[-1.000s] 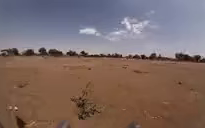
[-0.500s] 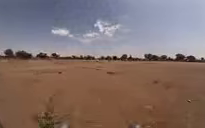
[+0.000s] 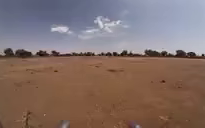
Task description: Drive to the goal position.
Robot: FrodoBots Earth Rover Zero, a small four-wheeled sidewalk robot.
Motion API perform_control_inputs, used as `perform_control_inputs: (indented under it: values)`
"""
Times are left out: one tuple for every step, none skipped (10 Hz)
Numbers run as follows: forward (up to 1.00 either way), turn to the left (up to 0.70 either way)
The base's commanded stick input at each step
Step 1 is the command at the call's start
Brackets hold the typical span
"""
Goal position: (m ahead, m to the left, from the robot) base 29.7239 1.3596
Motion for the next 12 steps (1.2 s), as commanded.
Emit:
perform_control_inputs:
  values:
    - [0.70,0.00]
    - [0.70,0.00]
    - [0.70,0.00]
    - [0.70,0.00]
    - [0.70,0.00]
    - [0.70,0.35]
    - [0.70,0.35]
    - [0.70,0.28]
    - [0.70,0.00]
    - [0.70,0.00]
    - [0.70,0.00]
    - [0.70,0.00]
